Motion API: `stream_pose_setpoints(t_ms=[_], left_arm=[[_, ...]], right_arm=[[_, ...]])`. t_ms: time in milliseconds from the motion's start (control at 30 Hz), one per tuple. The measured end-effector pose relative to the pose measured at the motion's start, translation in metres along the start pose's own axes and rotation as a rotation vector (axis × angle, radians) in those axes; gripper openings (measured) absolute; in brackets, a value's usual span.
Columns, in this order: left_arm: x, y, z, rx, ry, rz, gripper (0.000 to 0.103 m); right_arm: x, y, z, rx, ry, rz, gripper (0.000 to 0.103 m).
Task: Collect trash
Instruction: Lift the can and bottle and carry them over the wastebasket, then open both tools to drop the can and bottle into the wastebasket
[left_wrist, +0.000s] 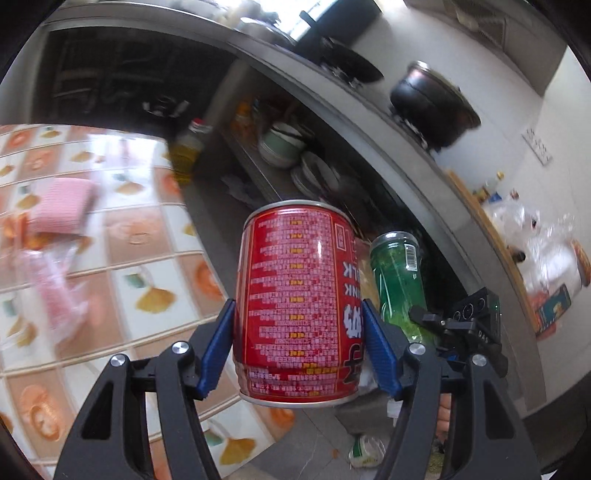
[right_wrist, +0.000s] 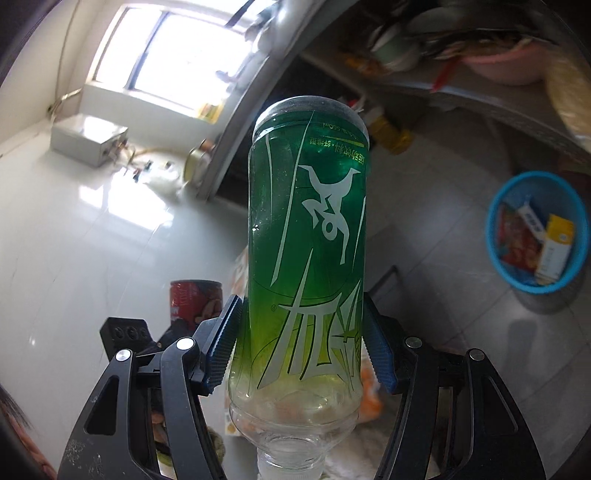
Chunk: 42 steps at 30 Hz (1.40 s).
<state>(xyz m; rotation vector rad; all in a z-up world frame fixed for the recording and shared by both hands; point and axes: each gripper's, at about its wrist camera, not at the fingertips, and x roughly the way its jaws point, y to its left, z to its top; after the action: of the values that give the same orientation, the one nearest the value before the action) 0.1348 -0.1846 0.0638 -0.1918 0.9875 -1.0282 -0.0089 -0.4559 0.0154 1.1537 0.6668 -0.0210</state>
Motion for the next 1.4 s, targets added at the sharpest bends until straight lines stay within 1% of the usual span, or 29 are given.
stream_pose_setpoints(t_ms=[100, 200, 333, 467, 500, 533, 633, 767, 867, 967, 1067, 1100, 1133, 1167, 1200, 1267, 1300, 1400], left_arm=[[0.046, -0.018, 0.004, 0.028, 0.087, -0.012, 0.064], [0.089, -0.031, 0.005, 0.047, 0.175, -0.011, 0.064], [0.165, -0.049, 0.007, 0.070, 0.329, 0.003, 0.064], [0.237, -0.050, 0.003, 0.059, 0.474, 0.027, 0.064], [0.255, -0.048, 0.001, 0.050, 0.502, 0.048, 0.064], [0.270, -0.045, -0.001, 0.044, 0.523, 0.064, 0.064], [0.311, -0.041, -0.010, 0.023, 0.583, 0.094, 0.064], [0.358, -0.029, -0.016, -0.009, 0.657, 0.131, 0.064], [0.384, -0.022, -0.017, 0.000, 0.683, 0.169, 0.064], [0.407, -0.018, -0.015, 0.002, 0.698, 0.198, 0.064], [0.424, -0.018, -0.010, -0.013, 0.681, 0.206, 0.064], [0.428, -0.017, -0.009, -0.012, 0.674, 0.207, 0.064], [0.432, -0.017, -0.008, -0.012, 0.664, 0.210, 0.067], [0.434, -0.018, -0.007, -0.016, 0.657, 0.212, 0.070], [0.435, -0.017, -0.004, -0.024, 0.646, 0.215, 0.076], [0.431, -0.016, 0.000, -0.041, 0.626, 0.200, 0.077], [0.427, -0.016, 0.002, -0.040, 0.623, 0.181, 0.077], [0.419, -0.019, 0.007, -0.027, 0.607, 0.168, 0.078]], right_arm=[[-0.011, -0.037, -0.003, 0.068, -0.035, -0.034, 0.059], [-0.015, -0.071, -0.007, 0.134, -0.052, -0.090, 0.059], [-0.010, -0.122, -0.011, 0.232, -0.056, -0.147, 0.059], [0.012, -0.161, -0.009, 0.318, -0.029, -0.178, 0.059], [0.011, -0.177, -0.006, 0.335, -0.018, -0.180, 0.059], [0.018, -0.192, -0.005, 0.369, -0.010, -0.195, 0.059], [0.033, -0.224, 0.000, 0.419, 0.014, -0.229, 0.059], [0.056, -0.258, 0.004, 0.471, 0.059, -0.266, 0.059], [0.070, -0.276, 0.017, 0.494, 0.077, -0.303, 0.059], [0.084, -0.289, 0.035, 0.509, 0.081, -0.316, 0.060], [0.097, -0.295, 0.052, 0.506, 0.090, -0.326, 0.061], [0.102, -0.299, 0.057, 0.501, 0.090, -0.349, 0.062], [0.103, -0.299, 0.059, 0.497, 0.088, -0.370, 0.063], [0.104, -0.300, 0.061, 0.494, 0.083, -0.386, 0.066], [0.104, -0.302, 0.063, 0.493, 0.073, -0.404, 0.069], [0.098, -0.298, 0.062, 0.497, 0.059, -0.416, 0.070], [0.099, -0.297, 0.061, 0.497, 0.054, -0.419, 0.070], [0.094, -0.290, 0.056, 0.461, 0.052, -0.458, 0.070]])
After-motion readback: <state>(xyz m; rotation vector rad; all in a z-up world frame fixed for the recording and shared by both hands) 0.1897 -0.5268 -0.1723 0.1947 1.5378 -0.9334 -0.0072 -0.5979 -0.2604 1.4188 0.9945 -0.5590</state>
